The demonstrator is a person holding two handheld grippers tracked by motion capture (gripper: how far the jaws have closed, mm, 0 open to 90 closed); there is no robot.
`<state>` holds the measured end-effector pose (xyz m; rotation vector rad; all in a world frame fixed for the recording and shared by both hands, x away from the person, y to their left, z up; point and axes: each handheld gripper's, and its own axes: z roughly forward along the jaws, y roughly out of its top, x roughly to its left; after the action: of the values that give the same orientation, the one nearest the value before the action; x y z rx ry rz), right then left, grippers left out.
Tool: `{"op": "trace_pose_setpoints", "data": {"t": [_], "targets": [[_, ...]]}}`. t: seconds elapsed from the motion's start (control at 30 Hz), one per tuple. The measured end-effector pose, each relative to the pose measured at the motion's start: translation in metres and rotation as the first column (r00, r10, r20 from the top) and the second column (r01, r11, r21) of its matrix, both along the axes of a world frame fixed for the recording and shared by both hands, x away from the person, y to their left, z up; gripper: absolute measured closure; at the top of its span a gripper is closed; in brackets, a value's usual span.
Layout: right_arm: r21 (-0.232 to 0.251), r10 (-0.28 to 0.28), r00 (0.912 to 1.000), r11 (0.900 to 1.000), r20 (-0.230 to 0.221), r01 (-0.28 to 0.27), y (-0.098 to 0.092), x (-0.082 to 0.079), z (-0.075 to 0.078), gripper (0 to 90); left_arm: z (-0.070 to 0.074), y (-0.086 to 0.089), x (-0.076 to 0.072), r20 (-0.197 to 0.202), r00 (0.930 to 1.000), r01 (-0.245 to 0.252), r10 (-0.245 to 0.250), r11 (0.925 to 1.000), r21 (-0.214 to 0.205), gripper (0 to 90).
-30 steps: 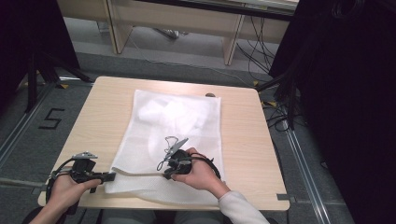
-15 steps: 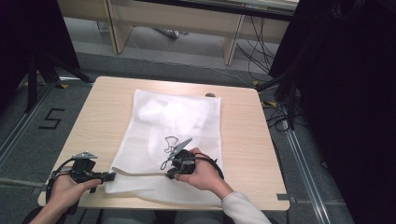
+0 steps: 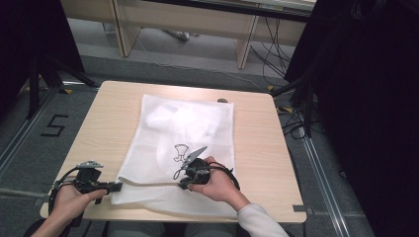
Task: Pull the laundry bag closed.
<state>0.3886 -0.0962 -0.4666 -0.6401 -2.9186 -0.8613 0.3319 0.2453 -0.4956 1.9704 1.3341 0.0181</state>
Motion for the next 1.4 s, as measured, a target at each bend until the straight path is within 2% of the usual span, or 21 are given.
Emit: {"op": "trace_pose_setpoints", "data": {"t": [0.07, 0.17, 0.23, 0.27, 0.33, 0.47, 0.57, 0.63, 0.7, 0.77, 0.83, 0.87, 0.93, 1.0, 1.03, 1.1, 1.23, 1.4], "targets": [[-0.007, -0.024, 0.9996, 0.9997, -0.016, 0.024, -0.001, -0.002, 0.000, 82.5, 0.000, 0.000, 0.000, 0.003, 1.0000, -0.002, 0.002, 1.0000, -0.003, 85.4], [-0.005, -0.016, 0.9998, 0.9999, -0.009, 0.016, -0.002, -0.001, 0.001, 82.4, 0.000, 0.000, 0.000, -0.001, 1.0000, 0.002, -0.002, 1.0000, -0.003, 85.5], [-0.004, -0.025, 0.9994, 0.9997, -0.025, 0.025, -0.002, -0.002, 0.001, 82.5, 0.000, 0.000, 0.000, 0.000, 1.0000, 0.000, 0.000, 1.0000, -0.002, 85.4], [-0.004, -0.014, 0.9999, 0.9999, -0.008, 0.014, -0.003, -0.001, 0.001, 82.5, 0.000, 0.000, 0.000, 0.001, 1.0000, -0.001, 0.001, 1.0000, -0.002, 85.4], [-0.002, -0.014, 0.9996, 0.9999, -0.024, 0.014, -0.004, -0.001, 0.001, 82.4, 0.000, 0.000, 0.000, -0.001, 1.0000, 0.000, 0.000, 1.0000, -0.002, 85.4], [-0.007, -0.017, 0.9998, 0.9998, -0.007, 0.017, -0.005, -0.001, 0.001, 82.5, 0.000, 0.000, 0.000, 0.002, 1.0000, 0.000, 0.000, 1.0000, -0.002, 85.4], [-0.008, -0.017, 0.9996, 0.9998, -0.024, 0.017, -0.006, -0.002, 0.002, 82.5, 0.000, 0.000, 0.000, -0.002, 1.0000, 0.000, 0.000, 1.0000, -0.003, 85.5], [-0.009, -0.026, 0.9995, 0.9996, -0.018, 0.026, -0.007, -0.002, 0.002, 82.5, 0.000, 0.000, 0.000, 0.002, 1.0000, -0.001, 0.001, 1.0000, -0.002, 85.5], [-0.007, -0.013, 0.9998, 0.9999, -0.018, 0.013, -0.009, -0.001, 0.001, 82.5, 0.000, 0.000, 0.000, 0.000, 1.0000, -0.002, 0.002, 1.0000, 0.000, 85.4], [-0.007, -0.021, 0.9997, 0.9998, -0.015, 0.020, -0.010, -0.002, 0.001, 82.5, 0.000, 0.000, 0.000, 0.002, 1.0000, -0.004, 0.005, 1.0000, -0.003, 85.4], [-0.018, -0.044, 0.9987, 0.9989, -0.025, 0.044, -0.011, -0.003, 0.002, 82.5, 0.000, 0.000, 0.000, 0.001, 1.0000, 0.000, 0.000, 1.0000, -0.002, 85.5], [-0.008, -0.044, 0.9984, 0.9990, -0.035, 0.044, -0.011, -0.004, 0.002, 82.5, 0.000, 0.000, 0.000, -0.001, 1.0000, 0.001, -0.001, 1.0000, 0.000, 85.4], [-0.008, -0.030, 0.9995, 0.9995, -0.012, 0.030, -0.012, -0.002, 0.002, 82.5, 0.000, 0.000, 0.000, 0.000, 1.0000, -0.002, 0.002, 1.0000, 0.000, 85.5], [-0.005, -0.032, 0.9993, 0.9995, -0.018, 0.032, -0.013, -0.002, 0.003, 82.5, 0.000, 0.000, 0.000, -0.001, 1.0000, -0.002, 0.002, 1.0000, -0.001, 85.5], [0.001, -0.014, 0.9998, 0.9999, -0.011, 0.014, -0.014, -0.001, 0.002, 82.5, 0.000, 0.000, 0.000, 0.000, 1.0000, 0.000, 0.000, 1.0000, 0.000, 85.5], [0.000, -0.013, 0.9999, 0.9999, -0.004, 0.013, -0.015, -0.001, 0.002, 82.5, 0.000, 0.000, 0.000, 0.000, 1.0000, 0.000, 0.000, 1.0000, -0.001, 85.5], [-0.001, -0.046, 0.9984, 0.9989, -0.033, 0.046, -0.016, -0.004, 0.004, 82.5, 0.000, 0.000, 0.000, -0.001, 1.0000, 0.001, -0.001, 1.0000, -0.002, 85.4], [-0.004, -0.052, 0.9984, 0.9987, -0.025, 0.052, -0.019, -0.003, 0.005, 82.5, 0.000, 0.000, 0.000, -0.001, 1.0000, 0.003, -0.003, 1.0000, 0.000, 85.4]]}}
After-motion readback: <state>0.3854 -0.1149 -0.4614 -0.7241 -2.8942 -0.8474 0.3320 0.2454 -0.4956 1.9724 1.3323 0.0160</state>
